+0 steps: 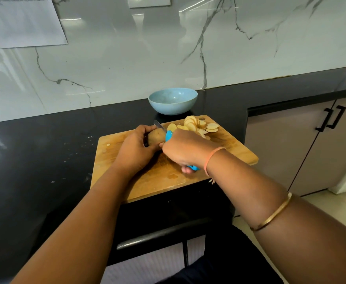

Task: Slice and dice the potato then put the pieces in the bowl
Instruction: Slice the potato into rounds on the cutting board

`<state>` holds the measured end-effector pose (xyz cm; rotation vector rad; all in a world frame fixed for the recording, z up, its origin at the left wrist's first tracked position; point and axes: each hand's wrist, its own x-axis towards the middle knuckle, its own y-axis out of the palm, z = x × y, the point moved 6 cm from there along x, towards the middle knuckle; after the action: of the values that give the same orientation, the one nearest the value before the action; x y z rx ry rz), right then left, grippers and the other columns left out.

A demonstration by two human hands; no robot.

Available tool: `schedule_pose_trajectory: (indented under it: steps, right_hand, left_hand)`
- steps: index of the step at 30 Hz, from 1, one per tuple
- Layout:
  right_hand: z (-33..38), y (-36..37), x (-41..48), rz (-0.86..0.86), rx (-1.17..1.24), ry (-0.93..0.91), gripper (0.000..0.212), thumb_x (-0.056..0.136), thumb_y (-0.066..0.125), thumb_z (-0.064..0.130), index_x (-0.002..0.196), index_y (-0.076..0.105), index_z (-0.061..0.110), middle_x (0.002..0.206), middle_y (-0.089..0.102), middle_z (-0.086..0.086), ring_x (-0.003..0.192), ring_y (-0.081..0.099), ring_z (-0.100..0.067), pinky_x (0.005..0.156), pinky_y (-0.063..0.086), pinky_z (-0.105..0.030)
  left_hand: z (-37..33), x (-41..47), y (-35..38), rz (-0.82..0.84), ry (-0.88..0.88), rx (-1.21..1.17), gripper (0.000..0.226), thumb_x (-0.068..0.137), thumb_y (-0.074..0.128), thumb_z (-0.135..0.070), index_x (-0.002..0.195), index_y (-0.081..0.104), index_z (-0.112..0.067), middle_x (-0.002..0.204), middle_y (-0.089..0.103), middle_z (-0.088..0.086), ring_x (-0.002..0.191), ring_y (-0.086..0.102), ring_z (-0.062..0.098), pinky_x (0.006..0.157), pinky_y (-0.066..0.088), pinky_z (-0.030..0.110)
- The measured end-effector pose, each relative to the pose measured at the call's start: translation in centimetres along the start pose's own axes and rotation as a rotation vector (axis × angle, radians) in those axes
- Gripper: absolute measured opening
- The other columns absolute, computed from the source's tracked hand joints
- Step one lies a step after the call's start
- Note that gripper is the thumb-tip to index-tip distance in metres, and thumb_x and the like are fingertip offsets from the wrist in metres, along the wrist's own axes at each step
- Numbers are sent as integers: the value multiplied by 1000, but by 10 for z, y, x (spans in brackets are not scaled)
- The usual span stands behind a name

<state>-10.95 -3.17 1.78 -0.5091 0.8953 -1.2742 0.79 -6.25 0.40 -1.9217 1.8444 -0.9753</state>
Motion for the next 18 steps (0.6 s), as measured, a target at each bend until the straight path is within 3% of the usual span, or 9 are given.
schedule_pose_trajectory:
  steps: [2, 4, 8, 14, 18]
  right_hand:
    - [-5, 6, -7, 15, -39, -37, 47, 95, 39, 17, 141, 33, 10, 79, 52, -11, 42, 47, -15, 38, 38, -17]
    - [-8, 8, -15, 28, -90, -57, 46, 95, 38, 17, 140, 33, 10, 80, 51, -11, 44, 50, -16, 39, 40, -19]
    - [-8, 7, -24, 72, -189, -49, 45, 94, 39, 12, 139, 36, 6, 81, 54, -13, 48, 53, -17, 44, 44, -21]
    - [-16, 2, -31, 115, -219, -37, 52, 94, 41, 12, 145, 28, 11, 80, 48, -11, 47, 49, -17, 40, 40, -18]
    - [-31, -8, -34, 91, -118, 16, 35, 96, 40, 22, 131, 36, 14, 72, 49, -8, 46, 44, -14, 38, 37, -15]
  left_hand:
    - [0, 0, -1, -16, -13, 23, 51, 87, 67, -27, 134, 48, -19, 125, 58, -2, 100, 51, 7, 70, 40, 11]
    - [0, 0, -1, -23, -31, 32, 52, 87, 67, -30, 134, 48, -19, 125, 58, -2, 98, 51, 6, 64, 38, 10]
    - [-1, 2, -1, -20, -65, 23, 49, 89, 63, -30, 134, 47, -18, 131, 57, 1, 101, 48, 7, 81, 40, 20]
    - [0, 3, -1, -13, -89, 48, 47, 93, 57, -32, 137, 45, -18, 133, 55, 1, 101, 47, 7, 82, 39, 21]
    - [2, 4, -1, 4, -107, 43, 49, 92, 58, -34, 137, 45, -19, 132, 55, 1, 101, 48, 8, 82, 40, 23]
